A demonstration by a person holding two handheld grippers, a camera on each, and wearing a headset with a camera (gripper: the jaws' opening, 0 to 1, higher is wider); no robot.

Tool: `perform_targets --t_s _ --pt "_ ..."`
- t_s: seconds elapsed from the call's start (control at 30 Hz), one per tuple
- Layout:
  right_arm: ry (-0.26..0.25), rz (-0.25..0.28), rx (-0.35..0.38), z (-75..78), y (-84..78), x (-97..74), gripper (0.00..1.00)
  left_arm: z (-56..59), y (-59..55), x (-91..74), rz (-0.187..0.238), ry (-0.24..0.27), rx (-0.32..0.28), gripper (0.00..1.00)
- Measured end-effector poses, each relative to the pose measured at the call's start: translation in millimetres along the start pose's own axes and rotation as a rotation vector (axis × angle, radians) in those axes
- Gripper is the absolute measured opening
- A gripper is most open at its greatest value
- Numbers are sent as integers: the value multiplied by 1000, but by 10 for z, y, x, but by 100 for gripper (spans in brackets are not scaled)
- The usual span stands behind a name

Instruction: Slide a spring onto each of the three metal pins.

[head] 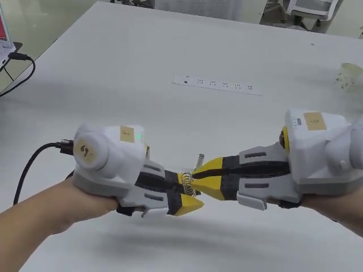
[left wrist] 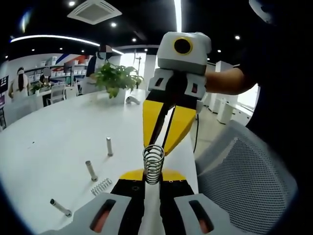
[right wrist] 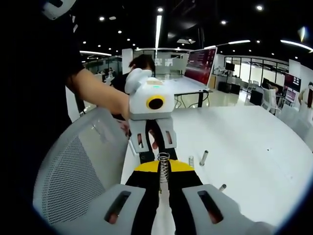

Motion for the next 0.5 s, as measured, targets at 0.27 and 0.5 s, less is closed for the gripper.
perform_targets --t_s 0.27,0.5 --pt "-1 13 29 -16 -32 9 9 34 -6 39 -24 -19 12 2" --pt "-7 26 50 -16 -34 38 11 51 -8 55 -49 -30 32 2"
Point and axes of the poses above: the centre of the closed fingertips' face, and the gripper's own axes: x roughly forward along the fingers, z roughly to its right, y roughly out of its top, the point moved 6 cm from there along -x, roughly backward along the fingers, and after that the axes turned 15 degrees about z, right-handed, at the moved point
